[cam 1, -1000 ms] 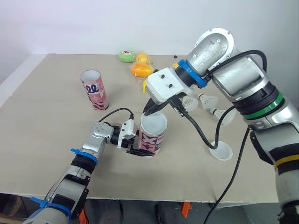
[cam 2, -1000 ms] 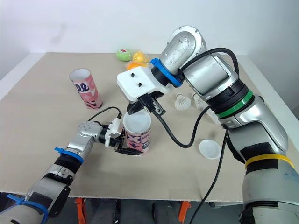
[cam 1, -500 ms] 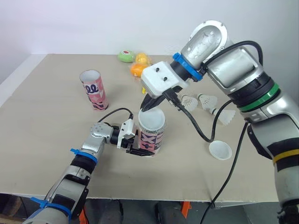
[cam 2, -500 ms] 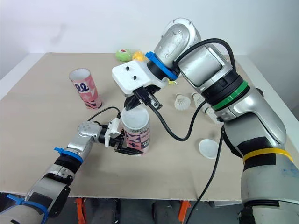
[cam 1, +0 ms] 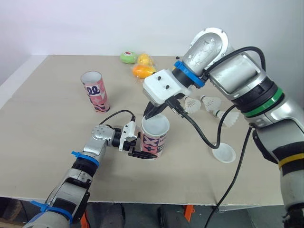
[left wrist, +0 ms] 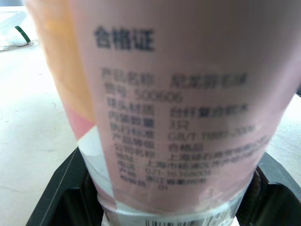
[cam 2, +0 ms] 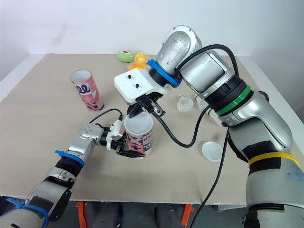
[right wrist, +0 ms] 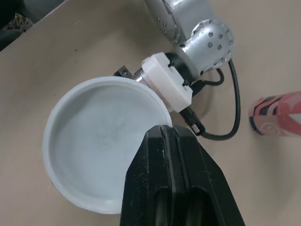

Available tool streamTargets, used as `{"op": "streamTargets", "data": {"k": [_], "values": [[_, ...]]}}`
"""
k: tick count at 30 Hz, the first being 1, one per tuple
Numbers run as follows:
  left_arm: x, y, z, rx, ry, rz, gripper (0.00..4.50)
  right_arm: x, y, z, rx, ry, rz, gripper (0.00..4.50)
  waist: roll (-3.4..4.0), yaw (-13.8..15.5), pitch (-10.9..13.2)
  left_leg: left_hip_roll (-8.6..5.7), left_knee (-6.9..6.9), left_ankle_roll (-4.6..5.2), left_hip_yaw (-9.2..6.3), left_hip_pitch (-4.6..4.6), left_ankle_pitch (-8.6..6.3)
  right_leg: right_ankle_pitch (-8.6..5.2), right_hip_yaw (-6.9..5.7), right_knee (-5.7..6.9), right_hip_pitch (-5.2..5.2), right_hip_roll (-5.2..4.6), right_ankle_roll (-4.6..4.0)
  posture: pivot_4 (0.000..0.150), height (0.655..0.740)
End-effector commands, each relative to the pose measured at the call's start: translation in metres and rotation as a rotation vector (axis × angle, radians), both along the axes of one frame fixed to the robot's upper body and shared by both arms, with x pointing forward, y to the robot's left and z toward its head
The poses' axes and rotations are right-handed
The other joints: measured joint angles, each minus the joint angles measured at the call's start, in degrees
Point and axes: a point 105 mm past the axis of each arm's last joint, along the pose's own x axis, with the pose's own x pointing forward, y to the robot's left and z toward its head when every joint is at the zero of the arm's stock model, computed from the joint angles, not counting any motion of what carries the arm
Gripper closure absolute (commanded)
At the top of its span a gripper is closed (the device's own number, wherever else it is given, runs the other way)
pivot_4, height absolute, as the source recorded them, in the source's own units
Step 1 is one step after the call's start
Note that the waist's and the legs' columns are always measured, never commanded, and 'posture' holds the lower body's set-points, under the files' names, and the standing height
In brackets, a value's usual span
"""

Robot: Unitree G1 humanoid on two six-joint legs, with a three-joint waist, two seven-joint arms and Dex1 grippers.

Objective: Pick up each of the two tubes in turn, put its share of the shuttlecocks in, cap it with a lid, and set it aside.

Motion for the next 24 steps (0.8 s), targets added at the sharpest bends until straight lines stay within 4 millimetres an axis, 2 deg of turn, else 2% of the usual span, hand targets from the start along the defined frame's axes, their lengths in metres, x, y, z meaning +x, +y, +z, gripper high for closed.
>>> {"op": "streamTargets", "data": {"k": [1,12,18,19,21,24], "values": [[0.000,0.012,-0.025,0.078,0.083,0.063,1.59,-0.007,0.000,0.014,-0.010,-0.024,0.042,4.47,0.00,0.0,0.0,0.00,0.00,0.00,-0.01,0.00,0.00,0.00,0.00,0.00,0.00,0.00,0.00,0.150,0.7400],[0.001,0.015,-0.025,0.080,0.083,0.072,1.59,-0.015,-0.005,0.000,-0.029,0.019,0.060,4.47,0.00,0.0,0.0,0.00,-0.01,0.00,0.00,-0.01,0.00,-0.03,0.00,0.00,0.01,0.00,0.01,0.150,0.7400],[0.002,0.016,-0.024,0.081,0.081,0.075,1.59,-0.010,-0.005,-0.022,-0.027,0.040,0.039,4.47,-0.03,0.0,0.0,-0.01,-0.05,0.00,-0.01,0.01,-0.01,-0.04,0.00,0.00,0.03,0.00,0.07,0.150,0.7400],[0.002,0.016,-0.024,0.081,0.081,0.076,1.59,-0.008,-0.004,-0.026,-0.014,0.038,0.031,3.83,-0.09,0.0,-0.1,-0.01,-0.05,-0.01,-0.01,0.01,0.00,-0.01,0.00,-0.01,0.03,0.00,0.12,0.150,0.7400],[0.002,0.016,-0.024,0.080,0.081,0.077,1.59,-0.007,-0.003,-0.029,0.000,0.047,0.020,3.11,-0.09,0.0,-0.1,0.00,-0.06,0.00,-0.01,0.12,-0.01,-0.01,0.00,0.00,0.11,0.01,0.13,0.150,0.7400],[0.001,0.017,-0.024,0.080,0.084,0.078,1.59,-0.005,-0.004,-0.032,0.017,0.056,0.005,1.63,-0.09,0.0,-0.1,0.00,-0.05,0.00,-0.01,0.19,0.00,-0.03,0.00,-0.01,0.14,0.01,-0.03,0.150,0.7400]]}}
